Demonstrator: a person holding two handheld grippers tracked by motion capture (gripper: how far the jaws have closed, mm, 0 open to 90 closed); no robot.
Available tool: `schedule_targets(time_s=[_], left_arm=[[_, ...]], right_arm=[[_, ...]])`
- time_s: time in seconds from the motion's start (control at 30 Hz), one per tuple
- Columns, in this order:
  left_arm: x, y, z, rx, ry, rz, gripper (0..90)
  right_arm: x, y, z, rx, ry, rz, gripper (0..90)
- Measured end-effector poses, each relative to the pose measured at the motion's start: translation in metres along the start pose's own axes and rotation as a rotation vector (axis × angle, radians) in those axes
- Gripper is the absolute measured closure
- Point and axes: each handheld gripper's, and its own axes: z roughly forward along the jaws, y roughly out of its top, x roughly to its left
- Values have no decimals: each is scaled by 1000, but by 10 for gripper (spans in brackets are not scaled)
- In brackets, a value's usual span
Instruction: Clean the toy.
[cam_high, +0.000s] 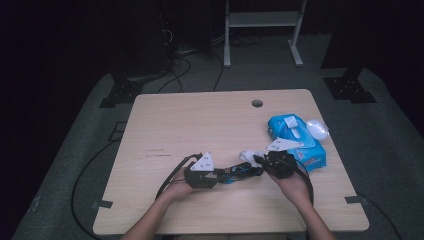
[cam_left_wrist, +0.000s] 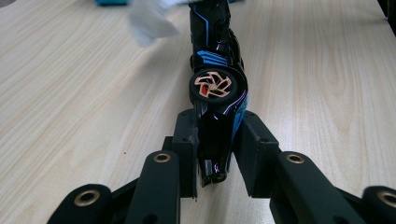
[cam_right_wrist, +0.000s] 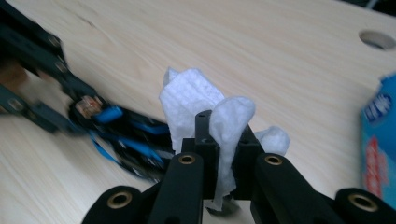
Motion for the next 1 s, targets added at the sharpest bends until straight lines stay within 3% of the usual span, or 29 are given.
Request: schedule_targets(time_s=[0.13,0.23,0.3,0.37,0.57,0.63,0.77,0.87,1.0], left_arm=[[0,0,0,0,-2,-4,705],[1,0,0,-3,-5,-8,705],[1,0,0,3,-6,-5,704],[1,0,-1,9,-5,-2,705],[2,1,0,11,-6,-4,704],[3,1,0,11,-7,-10,704],[3,1,1,7,-7,-17,703],[5,0,-1,8,-5,-18,704],[5,-1,-1,5,-5,-13,705]], right_arm=[[1,-9,1,3,-2,-14,842],[5,-6,6,-1,27,-12,841],[12,-4,10,-1,45,-46,840],[16,-2,9,15,32,-100,841],[-1,-6,4,13,9,-27,841],[5,-4,6,14,22,-26,842],[33,7,22,15,89,-102,842],[46,14,30,26,74,-171,842],[25,8,21,18,51,-97,842]])
